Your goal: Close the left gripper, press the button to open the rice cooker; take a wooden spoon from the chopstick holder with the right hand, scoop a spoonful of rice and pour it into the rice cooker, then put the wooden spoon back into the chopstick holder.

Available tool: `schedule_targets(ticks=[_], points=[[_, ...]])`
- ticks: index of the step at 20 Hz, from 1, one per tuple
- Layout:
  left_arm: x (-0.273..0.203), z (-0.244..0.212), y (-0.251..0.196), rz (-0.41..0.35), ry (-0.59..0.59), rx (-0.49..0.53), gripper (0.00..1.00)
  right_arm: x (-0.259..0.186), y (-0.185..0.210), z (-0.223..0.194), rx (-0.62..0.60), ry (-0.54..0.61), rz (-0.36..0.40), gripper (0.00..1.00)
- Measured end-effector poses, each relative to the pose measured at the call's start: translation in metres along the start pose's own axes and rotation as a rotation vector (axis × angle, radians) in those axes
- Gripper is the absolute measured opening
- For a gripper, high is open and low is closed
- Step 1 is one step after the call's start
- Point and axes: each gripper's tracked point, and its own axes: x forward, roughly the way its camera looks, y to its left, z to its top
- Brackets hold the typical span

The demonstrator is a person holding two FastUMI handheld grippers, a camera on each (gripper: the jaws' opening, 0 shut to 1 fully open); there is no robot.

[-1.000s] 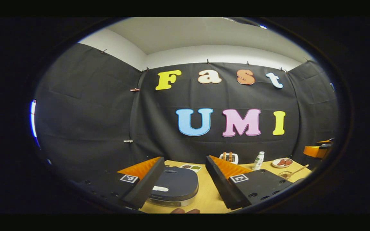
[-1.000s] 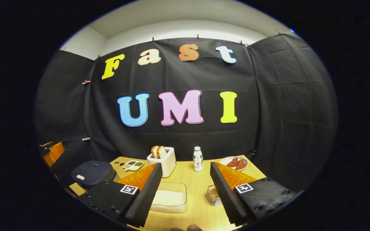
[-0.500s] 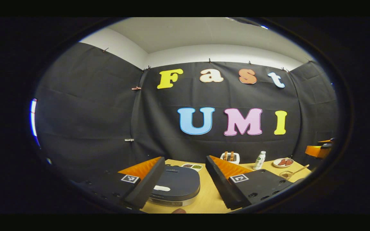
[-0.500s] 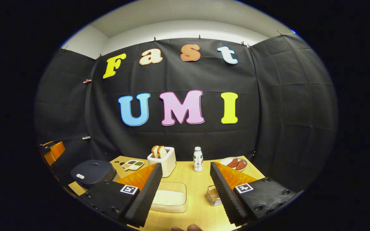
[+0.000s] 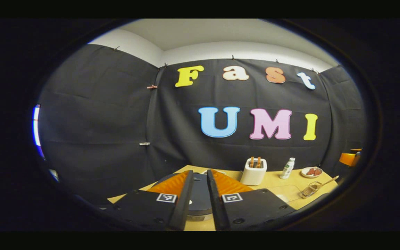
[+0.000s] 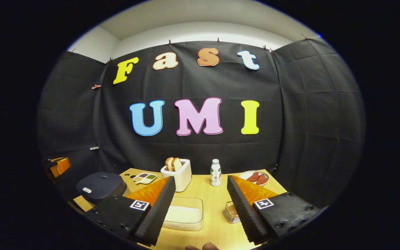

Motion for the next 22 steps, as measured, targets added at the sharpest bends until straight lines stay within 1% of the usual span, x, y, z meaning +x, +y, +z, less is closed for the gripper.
schedule_targets(ticks=[1,3,4,7,9,14,16,17,20,22], points=[[0.006,-0.005,0.003,-0.001,0.013,0.001,0.29,0.000,0.001,-0.001,-0.002,0.001,0.002,0.93],[0.014,-0.015,0.013,0.018,0.041,0.010,0.27,0.002,0.003,-0.002,-0.003,0.005,0.007,0.93],[0.018,-0.022,0.017,0.028,0.057,0.012,0.23,0.002,0.004,-0.003,-0.004,0.007,0.009,0.93],[0.030,-0.035,0.024,0.030,0.097,0.001,0.15,0.005,0.006,-0.004,-0.008,0.008,0.012,0.93],[0.037,-0.048,0.027,0.019,0.130,-0.003,0.10,0.006,0.007,-0.004,-0.008,0.010,0.013,0.93],[0.055,-0.085,0.033,-0.018,0.232,-0.039,0.07,0.009,0.008,-0.009,-0.004,0.023,0.010,0.93],[0.060,-0.099,0.038,-0.016,0.259,-0.038,0.07,0.010,0.008,-0.012,-0.005,0.027,0.007,0.93],[0.062,-0.106,0.040,-0.014,0.272,-0.035,0.05,0.012,0.008,-0.012,-0.007,0.030,0.006,0.93],[0.061,-0.121,0.039,-0.024,0.304,-0.038,0.10,0.013,0.007,-0.015,-0.005,0.035,-0.002,0.93],[0.062,-0.130,0.037,-0.034,0.329,-0.042,0.05,0.014,0.007,-0.015,-0.006,0.038,-0.006,0.93]])
